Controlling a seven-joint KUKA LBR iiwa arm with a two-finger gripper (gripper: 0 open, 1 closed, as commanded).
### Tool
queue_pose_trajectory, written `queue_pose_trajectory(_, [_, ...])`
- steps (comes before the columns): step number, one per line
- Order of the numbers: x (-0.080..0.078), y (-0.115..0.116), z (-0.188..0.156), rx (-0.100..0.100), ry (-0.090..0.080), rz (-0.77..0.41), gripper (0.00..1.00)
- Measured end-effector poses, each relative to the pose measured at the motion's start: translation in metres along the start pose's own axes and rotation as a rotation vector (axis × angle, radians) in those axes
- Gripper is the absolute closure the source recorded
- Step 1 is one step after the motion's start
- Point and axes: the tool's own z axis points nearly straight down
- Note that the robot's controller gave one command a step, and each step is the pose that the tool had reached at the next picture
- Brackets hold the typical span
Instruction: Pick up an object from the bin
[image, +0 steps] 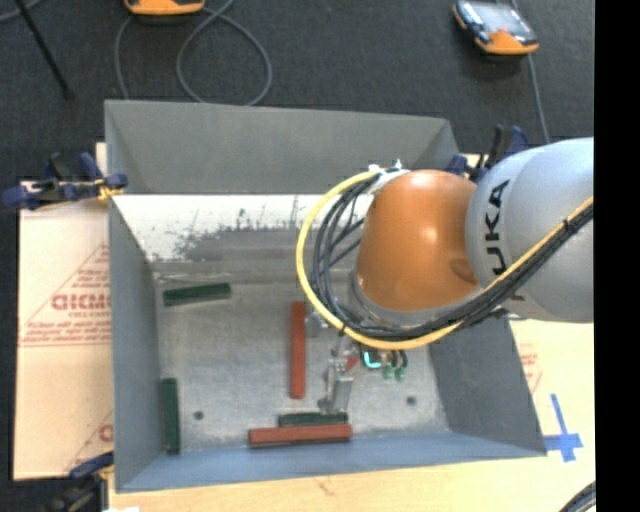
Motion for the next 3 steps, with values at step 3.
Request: queue_pose_trajectory(3, [-0.072, -0.111, 0.131, 0.004, -0.008, -0.343, 0.00])
